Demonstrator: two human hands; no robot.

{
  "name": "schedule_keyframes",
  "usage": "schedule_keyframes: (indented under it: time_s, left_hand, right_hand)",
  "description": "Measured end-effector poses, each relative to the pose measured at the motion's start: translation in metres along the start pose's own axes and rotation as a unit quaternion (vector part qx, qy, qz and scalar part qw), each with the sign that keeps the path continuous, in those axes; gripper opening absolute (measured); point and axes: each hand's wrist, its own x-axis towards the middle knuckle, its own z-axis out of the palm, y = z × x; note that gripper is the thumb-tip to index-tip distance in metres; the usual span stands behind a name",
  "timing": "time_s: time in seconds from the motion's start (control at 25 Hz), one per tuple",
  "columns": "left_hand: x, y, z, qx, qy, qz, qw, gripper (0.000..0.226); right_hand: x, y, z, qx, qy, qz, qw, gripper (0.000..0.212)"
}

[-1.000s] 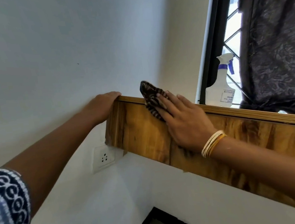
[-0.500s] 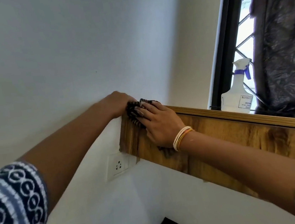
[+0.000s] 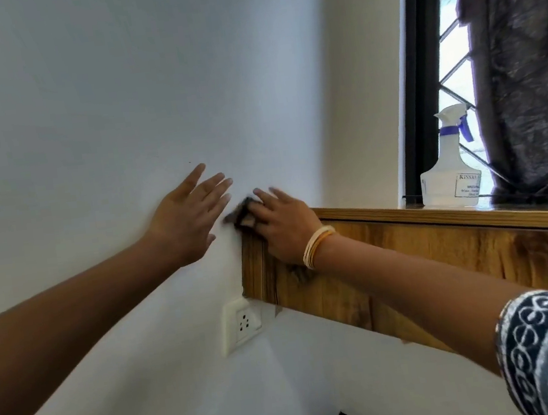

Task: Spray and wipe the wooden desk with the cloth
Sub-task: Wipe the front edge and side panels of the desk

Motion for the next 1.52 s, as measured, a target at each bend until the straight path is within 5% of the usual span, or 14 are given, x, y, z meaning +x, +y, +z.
schedule_keyframes:
  time_s: [0.24, 0.44, 0.56, 0.72, 0.84, 1.12, 1.28, 1.44, 1.52]
  left_hand:
    - [-0.002, 0.012, -0.005, -0.004, 0.010, -0.002, 1.000, 0.081]
    - [-0.005, 0.028, -0.012, -0.107, -0.004, -0.060, 0.992, 0.085]
    - [-0.006, 0.033, -0.021, -0.162, 0.010, -0.078, 0.984, 0.081]
    - [-0.010, 0.023, -0.015, -0.200, 0.122, -0.090, 0.968, 0.070]
    - [-0.019, 0.018, 0.001, -0.142, 0.120, -0.088, 0.979, 0.072]
    - [-0.025, 0.040, 0.015, -0.189, 0.143, -0.078, 0.968, 0.073]
    - [-0.005, 0.061, -0.004, -0.274, 0.170, -0.111, 0.940, 0.071]
    - [0.012, 0.089, -0.033, -0.475, 0.189, -0.203, 0.835, 0.066]
    - [0.020, 0.104, -0.045, -0.524, 0.202, -0.187, 0.806, 0.066]
  right_hand:
    - [-0.004, -0.020, -0.001, 0.035, -0.009, 0.084, 0.996, 0.060]
    - [-0.076, 0.005, -0.027, 0.025, -0.030, 0.291, 0.956, 0.049]
    - [-0.091, 0.011, -0.024, 0.016, -0.021, 0.323, 0.946, 0.048]
    - [-0.020, -0.012, -0.016, 0.056, -0.026, 0.189, 0.980, 0.059]
    - [0.026, -0.027, -0.007, 0.039, -0.027, 0.146, 0.988, 0.060]
    - [-0.080, -0.048, 0.008, 0.014, -0.100, -0.192, 0.976, 0.053]
    - [-0.058, 0.010, -0.004, -0.010, -0.012, -0.006, 1.000, 0.057]
    - [-0.111, 0.015, -0.008, 0.021, 0.031, 0.152, 0.988, 0.061]
    - [-0.170, 0.014, -0.011, 0.023, 0.043, 0.209, 0.977, 0.069]
